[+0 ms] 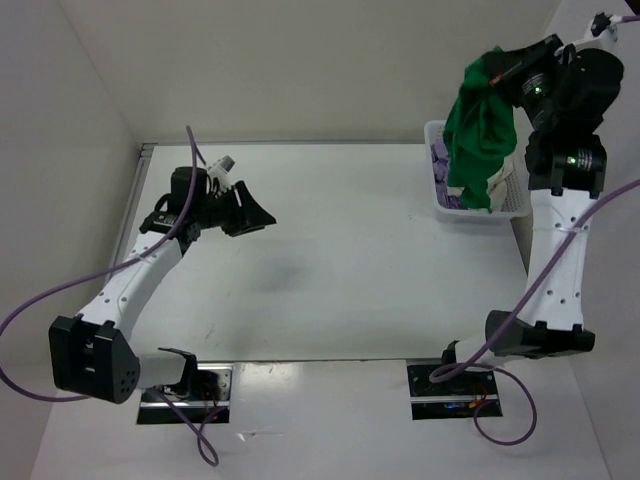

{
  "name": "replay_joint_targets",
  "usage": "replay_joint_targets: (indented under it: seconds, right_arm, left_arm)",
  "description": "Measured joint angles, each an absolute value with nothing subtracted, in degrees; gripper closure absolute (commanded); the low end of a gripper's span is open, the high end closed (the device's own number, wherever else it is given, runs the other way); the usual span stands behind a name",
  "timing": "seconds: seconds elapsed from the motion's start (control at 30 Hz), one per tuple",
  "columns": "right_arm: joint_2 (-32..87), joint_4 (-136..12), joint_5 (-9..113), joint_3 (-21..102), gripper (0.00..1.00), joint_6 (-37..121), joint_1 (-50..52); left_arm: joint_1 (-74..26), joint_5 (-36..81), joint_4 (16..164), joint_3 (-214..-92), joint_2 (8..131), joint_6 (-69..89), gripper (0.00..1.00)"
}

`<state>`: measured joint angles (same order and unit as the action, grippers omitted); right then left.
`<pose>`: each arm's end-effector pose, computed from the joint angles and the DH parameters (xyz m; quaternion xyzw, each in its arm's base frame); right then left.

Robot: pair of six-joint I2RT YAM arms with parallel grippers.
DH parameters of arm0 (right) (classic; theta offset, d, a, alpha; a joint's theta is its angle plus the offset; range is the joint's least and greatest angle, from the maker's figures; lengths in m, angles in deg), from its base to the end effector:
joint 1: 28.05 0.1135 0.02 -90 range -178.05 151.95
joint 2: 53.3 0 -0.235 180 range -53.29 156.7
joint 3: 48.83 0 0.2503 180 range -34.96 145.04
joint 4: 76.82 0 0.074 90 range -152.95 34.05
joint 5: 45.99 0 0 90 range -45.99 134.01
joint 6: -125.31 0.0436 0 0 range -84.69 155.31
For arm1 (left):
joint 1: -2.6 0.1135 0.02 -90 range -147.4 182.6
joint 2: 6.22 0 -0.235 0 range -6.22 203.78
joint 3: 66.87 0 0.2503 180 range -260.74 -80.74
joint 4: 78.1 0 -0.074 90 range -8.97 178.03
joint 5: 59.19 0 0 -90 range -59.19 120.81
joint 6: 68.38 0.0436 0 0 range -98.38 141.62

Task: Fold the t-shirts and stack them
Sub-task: Grab crumpled tshirt from bin with the right arm, then move the tshirt to the center of the board

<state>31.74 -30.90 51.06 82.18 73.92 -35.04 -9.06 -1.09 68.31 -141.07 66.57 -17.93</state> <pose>0.2894 -0.0301 0.5277 0.2333 0.6672 0.2342 0.6675 0.2839 -0.0821 0.2850 -0.0739 0.8489 -0.4178 0.3152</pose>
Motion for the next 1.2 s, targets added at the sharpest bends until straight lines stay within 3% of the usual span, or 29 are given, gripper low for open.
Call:
replay_joint_targets:
  seconds: [0.2,0.43,0.6,0.73,0.8,0.93,0.97,1.13,1.2]
  right_arm:
    - [33.9,-41.9,73.6,95.6,1.0,86.1,-27.7]
    - [42.8,-52.2,86.0,104.0,1.0,95.1,-16.0]
    - [38.9,-54.7,87.6,85.3,0.97,90.0,-15.3]
    - [33.6,-54.2,81.8,59.6,0.74,83.1,-17.4]
    - [33.4,-51.7,77.5,50.2,0.57,80.2,-19.0]
    - [34.8,-44.3,70.2,40.3,0.49,75.3,-20.5]
    - [34.1,-43.8,68.8,38.3,0.49,74.6,-20.5]
    - [27.3,-40.8,62.3,29.0,0.85,72.3,-20.4]
    - [24.0,-40.2,59.9,25.2,0.9,71.7,-20.4]
  left_arm:
    - [-2.5,1.9,68.4,-141.9,66.8,-20.1,0.44]
    - [3.8,4.2,68.1,-141.7,66.7,-22.5,0.39]
    - [5.4,7.4,66.1,-141.7,66.1,-22.7,0.36]
    - [5.7,10.8,64.6,-142.2,66.1,-22.3,0.36]
    - [5.7,12.7,64.0,-142.3,66.0,-22.1,0.36]
    - [6.0,17.1,63.0,-142.2,66.0,-21.6,0.36]
    - [6.1,17.9,63.1,-142.0,66.0,-21.2,0.35]
    - [6.2,20.0,65.6,-135.4,65.9,-20.4,0.35]
    - [6.2,20.8,65.6,-131.9,65.9,-20.3,0.33]
